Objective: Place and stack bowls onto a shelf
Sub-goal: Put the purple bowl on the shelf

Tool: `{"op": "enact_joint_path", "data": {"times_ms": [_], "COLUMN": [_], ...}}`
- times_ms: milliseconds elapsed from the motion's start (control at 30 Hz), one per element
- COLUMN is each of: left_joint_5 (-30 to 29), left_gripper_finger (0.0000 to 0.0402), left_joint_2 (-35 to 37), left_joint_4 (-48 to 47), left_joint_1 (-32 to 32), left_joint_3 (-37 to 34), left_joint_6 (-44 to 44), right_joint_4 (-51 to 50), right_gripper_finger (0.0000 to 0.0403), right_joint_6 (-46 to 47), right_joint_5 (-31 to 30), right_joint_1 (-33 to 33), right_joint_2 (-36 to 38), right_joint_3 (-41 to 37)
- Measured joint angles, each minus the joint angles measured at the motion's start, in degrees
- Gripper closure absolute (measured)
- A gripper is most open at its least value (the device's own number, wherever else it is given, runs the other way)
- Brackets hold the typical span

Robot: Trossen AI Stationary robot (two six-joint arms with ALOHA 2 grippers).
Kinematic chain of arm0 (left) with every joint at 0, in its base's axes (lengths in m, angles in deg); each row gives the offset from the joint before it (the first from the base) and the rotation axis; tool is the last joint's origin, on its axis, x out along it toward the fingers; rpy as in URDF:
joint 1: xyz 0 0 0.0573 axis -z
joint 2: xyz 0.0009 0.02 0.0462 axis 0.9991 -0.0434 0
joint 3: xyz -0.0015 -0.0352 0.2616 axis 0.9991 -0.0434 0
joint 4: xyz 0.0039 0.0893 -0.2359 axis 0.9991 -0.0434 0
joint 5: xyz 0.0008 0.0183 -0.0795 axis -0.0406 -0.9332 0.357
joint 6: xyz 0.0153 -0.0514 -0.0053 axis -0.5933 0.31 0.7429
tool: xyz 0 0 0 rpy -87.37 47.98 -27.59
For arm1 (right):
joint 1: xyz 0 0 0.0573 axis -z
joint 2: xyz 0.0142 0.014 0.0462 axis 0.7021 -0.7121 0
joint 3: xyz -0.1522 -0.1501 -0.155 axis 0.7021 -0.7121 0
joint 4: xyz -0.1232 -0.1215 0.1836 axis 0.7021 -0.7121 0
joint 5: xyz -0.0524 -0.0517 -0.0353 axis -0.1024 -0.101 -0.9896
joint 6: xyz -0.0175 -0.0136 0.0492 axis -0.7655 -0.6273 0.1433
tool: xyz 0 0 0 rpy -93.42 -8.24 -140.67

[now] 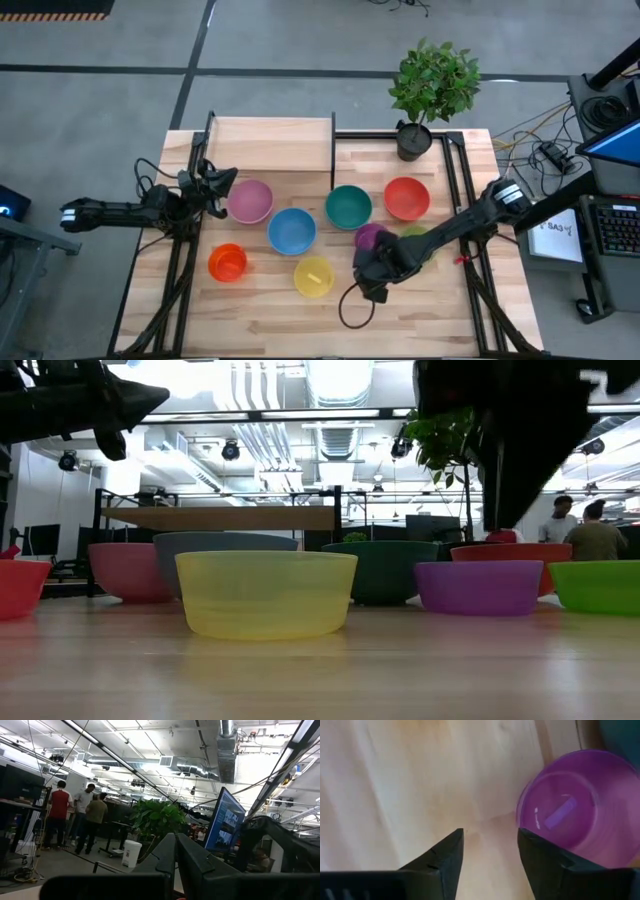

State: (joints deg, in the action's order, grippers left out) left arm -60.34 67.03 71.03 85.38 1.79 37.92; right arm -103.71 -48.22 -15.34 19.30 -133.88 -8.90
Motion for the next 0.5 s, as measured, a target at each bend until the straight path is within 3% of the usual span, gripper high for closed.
{"op": "enact_joint_path", "data": {"times_ms": [200, 500], "left_joint_5": [-0.02, -0.16], "left_gripper_finger": [0.0402, 0.0402], "left_joint_2": [-0.03, -0.09], "left_joint_4": [-0.10, -0.41], "left_joint_1": [0.00, 0.00], "left_joint_3": [0.00, 0.00], "left_joint_6": [0.00, -0.52], "right_joint_4": [0.42, 6.48], "right_gripper_finger": [0.0226, 0.0270], "right_joint_6": [-3.32, -7.67], "right_joint_5": [-2.54, -1.75], "right_joint_1": [1.90, 3.85], "right_joint_2": [-2.05, -4.64], "right_joint_3": [0.00, -2.11]}}
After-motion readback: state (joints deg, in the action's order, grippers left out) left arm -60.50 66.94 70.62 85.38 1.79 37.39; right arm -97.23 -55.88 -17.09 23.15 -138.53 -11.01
